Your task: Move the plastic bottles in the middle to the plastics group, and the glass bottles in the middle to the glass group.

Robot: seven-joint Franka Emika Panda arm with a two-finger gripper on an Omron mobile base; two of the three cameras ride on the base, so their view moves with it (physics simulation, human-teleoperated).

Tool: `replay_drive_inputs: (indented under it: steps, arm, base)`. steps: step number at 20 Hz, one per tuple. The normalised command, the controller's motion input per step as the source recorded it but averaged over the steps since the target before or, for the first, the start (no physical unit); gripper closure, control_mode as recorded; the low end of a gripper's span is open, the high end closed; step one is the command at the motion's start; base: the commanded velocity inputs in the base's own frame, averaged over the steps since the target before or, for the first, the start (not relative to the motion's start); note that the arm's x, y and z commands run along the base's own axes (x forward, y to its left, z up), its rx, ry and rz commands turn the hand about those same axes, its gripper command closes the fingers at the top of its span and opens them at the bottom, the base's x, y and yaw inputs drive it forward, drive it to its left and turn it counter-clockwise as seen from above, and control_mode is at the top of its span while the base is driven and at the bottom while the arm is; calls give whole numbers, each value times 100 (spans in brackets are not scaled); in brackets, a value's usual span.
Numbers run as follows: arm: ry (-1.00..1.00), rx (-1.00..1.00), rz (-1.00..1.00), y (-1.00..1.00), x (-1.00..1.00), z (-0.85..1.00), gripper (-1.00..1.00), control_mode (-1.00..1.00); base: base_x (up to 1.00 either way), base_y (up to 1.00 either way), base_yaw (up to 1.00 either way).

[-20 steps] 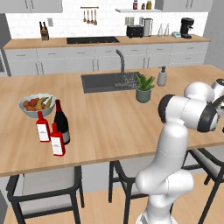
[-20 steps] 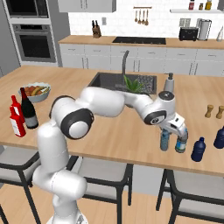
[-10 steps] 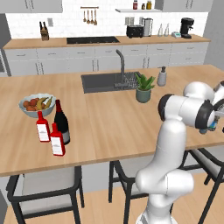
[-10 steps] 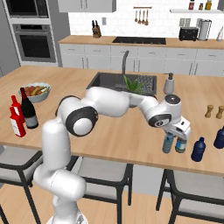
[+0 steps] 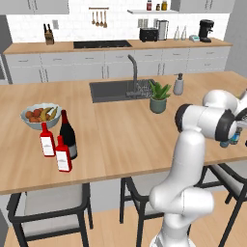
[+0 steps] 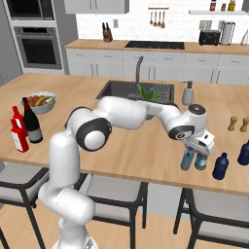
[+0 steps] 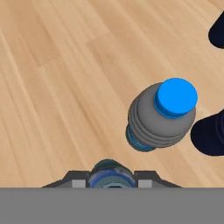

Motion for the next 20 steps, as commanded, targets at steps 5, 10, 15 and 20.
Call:
replay_drive_inputs:
  steps: [5, 10, 15, 20]
  arm:
    - [0, 0, 0, 43, -1, -35, 100, -100]
    - [0, 0, 0, 0, -3, -36, -100, -100]
    - [0, 0, 0, -6, -3, -8, -100, -100]
    - [0, 1, 0, 3, 0, 20, -100, -100]
  base:
    - [0, 0, 0]
    - [0, 0, 0]
    - [0, 0, 0]
    - [0, 0, 0]
